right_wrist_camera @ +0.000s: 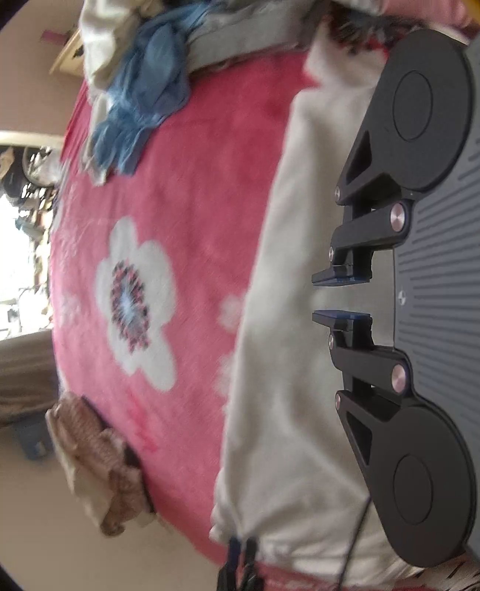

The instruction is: Fold clothes

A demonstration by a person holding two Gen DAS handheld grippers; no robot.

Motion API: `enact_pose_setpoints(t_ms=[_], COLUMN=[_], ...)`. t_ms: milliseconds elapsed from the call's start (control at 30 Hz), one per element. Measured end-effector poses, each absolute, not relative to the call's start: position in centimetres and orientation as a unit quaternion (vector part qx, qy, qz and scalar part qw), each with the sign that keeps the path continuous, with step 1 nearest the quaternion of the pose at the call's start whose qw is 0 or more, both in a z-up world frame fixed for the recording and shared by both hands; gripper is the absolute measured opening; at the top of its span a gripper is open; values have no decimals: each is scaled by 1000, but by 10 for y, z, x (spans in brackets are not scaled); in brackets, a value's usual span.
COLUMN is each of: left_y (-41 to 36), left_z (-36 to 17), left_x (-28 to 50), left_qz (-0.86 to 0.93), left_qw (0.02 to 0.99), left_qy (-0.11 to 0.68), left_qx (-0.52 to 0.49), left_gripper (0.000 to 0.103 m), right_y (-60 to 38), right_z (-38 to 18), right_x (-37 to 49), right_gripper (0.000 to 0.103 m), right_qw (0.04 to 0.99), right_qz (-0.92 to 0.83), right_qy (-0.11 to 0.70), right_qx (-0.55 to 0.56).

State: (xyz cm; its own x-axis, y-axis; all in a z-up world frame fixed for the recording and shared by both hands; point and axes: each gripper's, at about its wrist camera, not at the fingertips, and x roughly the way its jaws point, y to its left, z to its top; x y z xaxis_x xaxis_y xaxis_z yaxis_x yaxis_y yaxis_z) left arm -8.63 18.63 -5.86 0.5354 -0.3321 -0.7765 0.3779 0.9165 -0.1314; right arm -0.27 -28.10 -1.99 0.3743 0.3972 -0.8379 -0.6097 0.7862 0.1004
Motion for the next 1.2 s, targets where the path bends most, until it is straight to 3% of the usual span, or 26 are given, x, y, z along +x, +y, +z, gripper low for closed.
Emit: enact_pose_setpoints(t_ms=[133,300,467,500,567,733,967,1200], left_y=[206,188,187,199,231,262,285,283], left_z=[-43,-17,-54,-65,-74,-65,-56,-50], left_x=[-84,-73,-47,-43,-40,-42,-50,-62], left_qz=[-197,-230,-169,-150,-150,-113,-74,-62], left_qw=[874,888,889,887,879,870,859,858], left_qy=[444,397,426,438,441,442,428,430], left_qx=[-23,-28,10,-6,-99,-188,-271,-276], left_gripper=[47,50,50,54,54,54,54,54], right_y=[-282,-265,-256,-259,-265,-261,-167,-54], right_z=[-18,-15,-18,-20,-22,-7,8,-15], right_x=[-4,-3,-7,-7,-8,-6,-16,-81], right_gripper=[15,15,15,15,15,16,17,17], right_qw=[824,822,818,817,818,820,766,654], right_qz=[308,334,347,342,334,359,500,634], right_qy=[464,450,447,451,454,421,363,334], right_qx=[-106,-103,-102,-105,-117,-144,-176,-243])
